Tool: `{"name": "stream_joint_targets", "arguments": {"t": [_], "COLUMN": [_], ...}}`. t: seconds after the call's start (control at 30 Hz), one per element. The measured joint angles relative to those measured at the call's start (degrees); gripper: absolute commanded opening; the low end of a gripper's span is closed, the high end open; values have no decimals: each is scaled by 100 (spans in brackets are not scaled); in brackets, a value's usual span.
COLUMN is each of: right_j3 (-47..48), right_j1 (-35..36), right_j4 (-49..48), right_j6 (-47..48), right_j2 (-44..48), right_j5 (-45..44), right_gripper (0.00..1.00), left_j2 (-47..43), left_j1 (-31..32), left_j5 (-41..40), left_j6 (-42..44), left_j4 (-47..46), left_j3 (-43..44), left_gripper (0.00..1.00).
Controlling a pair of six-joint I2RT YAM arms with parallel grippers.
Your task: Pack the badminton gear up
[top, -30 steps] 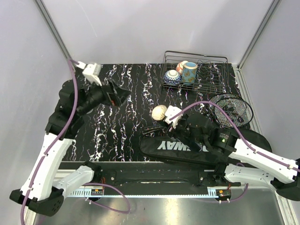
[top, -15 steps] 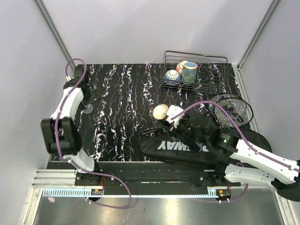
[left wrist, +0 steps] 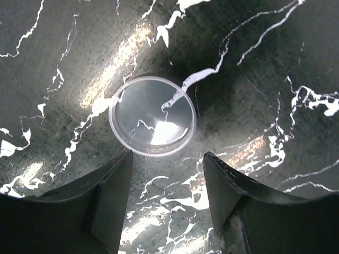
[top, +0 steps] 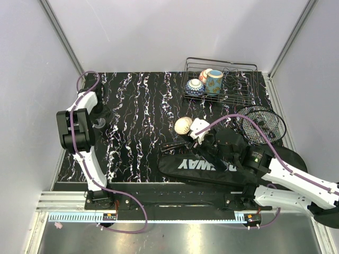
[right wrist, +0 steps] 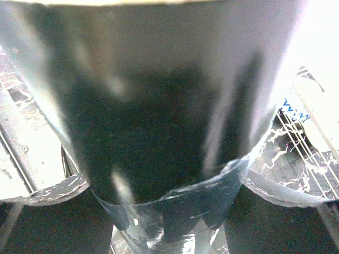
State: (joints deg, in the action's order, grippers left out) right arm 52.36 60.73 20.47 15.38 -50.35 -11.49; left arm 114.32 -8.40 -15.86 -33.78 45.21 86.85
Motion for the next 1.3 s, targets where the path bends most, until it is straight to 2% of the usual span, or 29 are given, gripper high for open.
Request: {"name": "stream_joint_targets", "arguments": {"t": [0.43,0.63,0.77,0.87,1.03,1.2,1.3], "right_j3": [0,0,0,0,-13,-22,-24], "right_j1": [0,0,0,2,2,2,0], "right_j4": [-2,-2,-2,-2,-2,0,0], "right_j6": [-2,-2,-2,-2,-2,-2,-2], "right_j2": [-87,-87,-87,-76,-17,13,20], "right_j5": [4,7,9,7,9,9,13], "right_gripper": [39,39,39,39,39,39,39], "left_j2": [402,431,417,258,-35,-114,-114], "left_j1": [-142,-184,-223,-238,-334,-726,-892], "left_j5": [-52,-9,-59,-101,-118,120,197], "left_j6": [96,94,94,68,-122,-293,-293], "left_j4": [-181,-210,-258,-361,-332,-570,-601], "left_j3": [225,282,214,-103,-411,-612,-697], "left_gripper": [52,54,64,67,65,66,64]}}
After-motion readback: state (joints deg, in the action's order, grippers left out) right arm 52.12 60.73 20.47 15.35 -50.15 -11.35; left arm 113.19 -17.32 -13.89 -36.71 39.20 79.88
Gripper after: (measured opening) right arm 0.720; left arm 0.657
